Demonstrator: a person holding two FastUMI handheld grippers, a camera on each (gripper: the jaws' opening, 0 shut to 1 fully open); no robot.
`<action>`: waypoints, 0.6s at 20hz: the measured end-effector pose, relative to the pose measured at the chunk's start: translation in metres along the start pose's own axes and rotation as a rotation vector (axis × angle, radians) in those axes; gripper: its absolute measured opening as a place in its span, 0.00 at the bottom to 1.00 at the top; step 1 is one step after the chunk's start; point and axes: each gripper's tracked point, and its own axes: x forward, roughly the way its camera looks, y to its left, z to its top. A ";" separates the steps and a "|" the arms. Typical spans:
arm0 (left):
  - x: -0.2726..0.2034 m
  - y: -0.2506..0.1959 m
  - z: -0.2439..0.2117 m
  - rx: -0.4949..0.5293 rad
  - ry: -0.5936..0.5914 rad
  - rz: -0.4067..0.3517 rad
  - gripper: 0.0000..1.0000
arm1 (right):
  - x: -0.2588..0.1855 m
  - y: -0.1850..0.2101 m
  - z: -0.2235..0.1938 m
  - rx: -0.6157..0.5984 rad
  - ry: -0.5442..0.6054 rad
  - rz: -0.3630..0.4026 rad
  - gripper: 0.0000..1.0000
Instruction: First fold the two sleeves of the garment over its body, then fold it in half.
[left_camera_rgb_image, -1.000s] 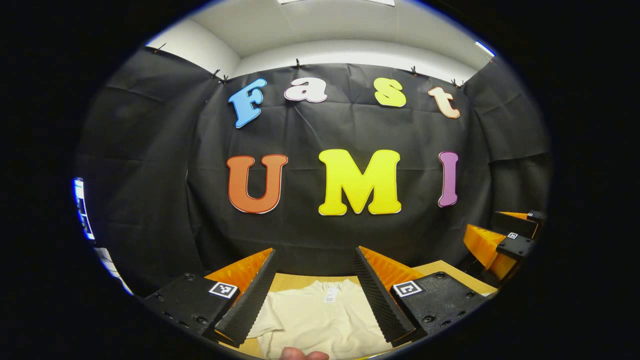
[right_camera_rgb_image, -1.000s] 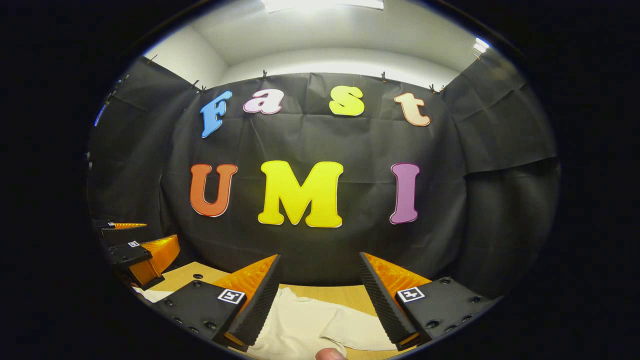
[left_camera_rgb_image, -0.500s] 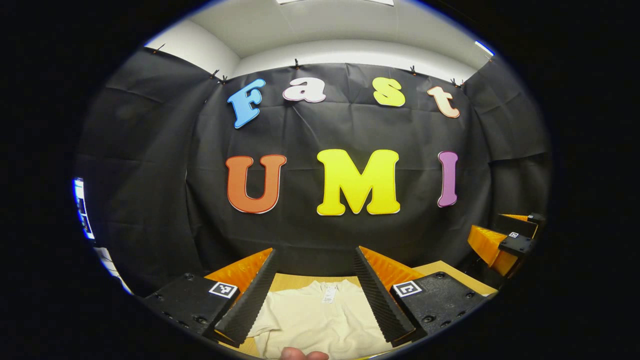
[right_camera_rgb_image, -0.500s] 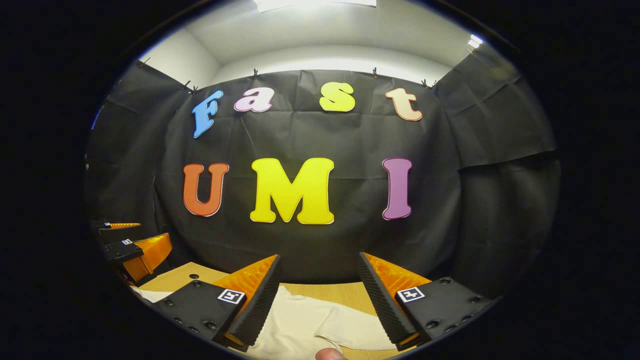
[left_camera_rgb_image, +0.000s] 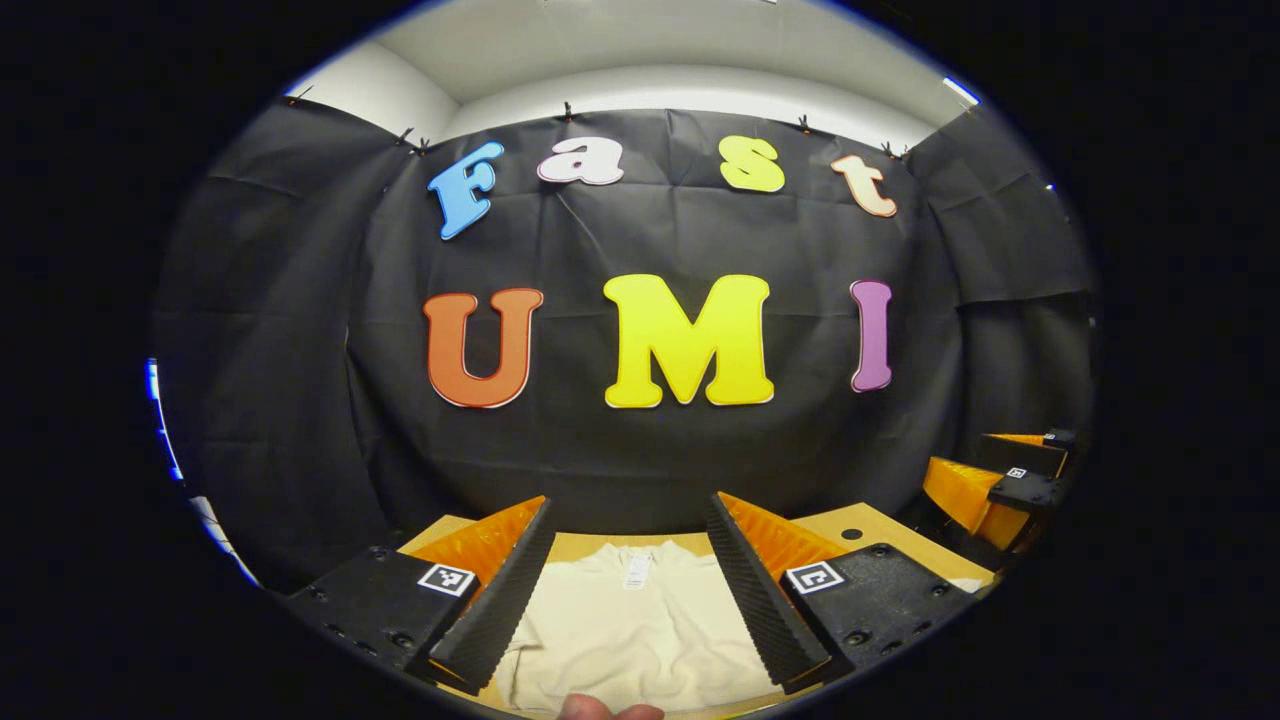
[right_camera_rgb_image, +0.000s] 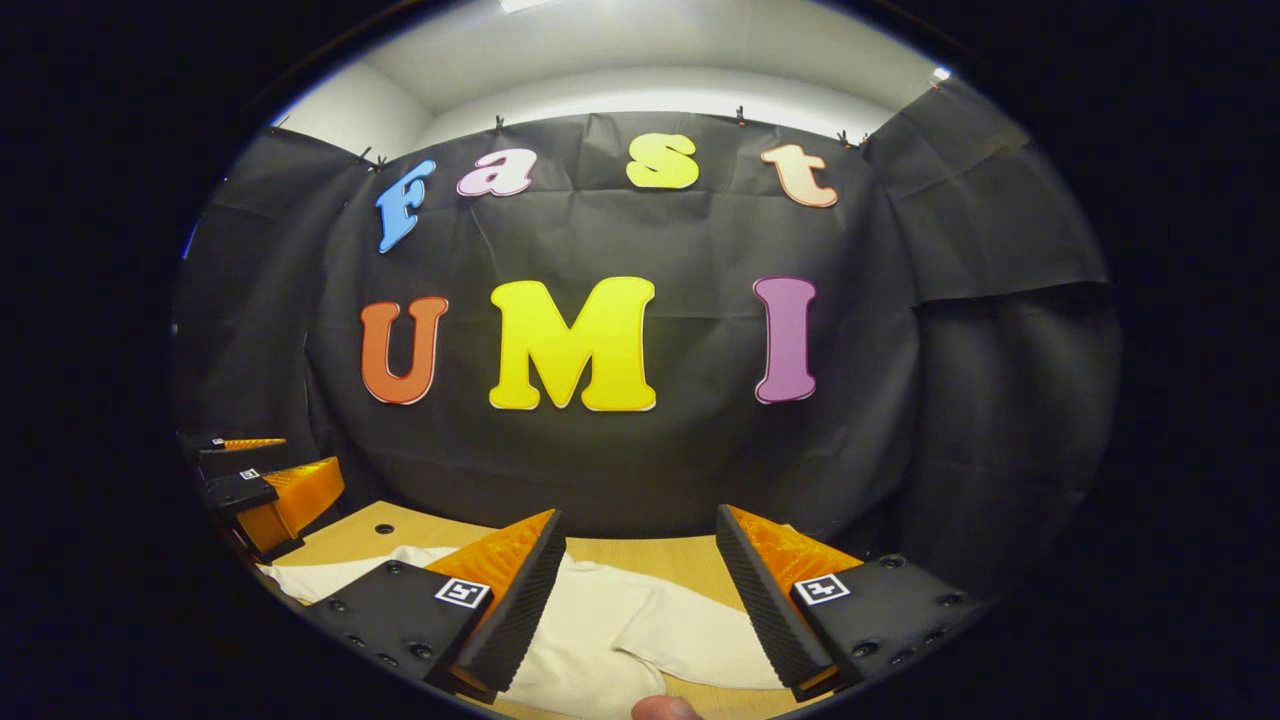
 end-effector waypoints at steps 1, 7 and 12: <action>0.001 -0.006 -0.003 0.005 0.009 -0.010 0.96 | -0.001 -0.010 -0.004 -0.002 0.011 -0.008 0.94; 0.010 -0.047 -0.022 0.004 0.062 -0.075 0.96 | -0.004 -0.080 -0.041 -0.037 0.097 -0.050 0.94; 0.015 -0.073 -0.037 0.027 0.106 -0.111 0.97 | -0.020 -0.148 -0.091 -0.078 0.237 -0.056 0.94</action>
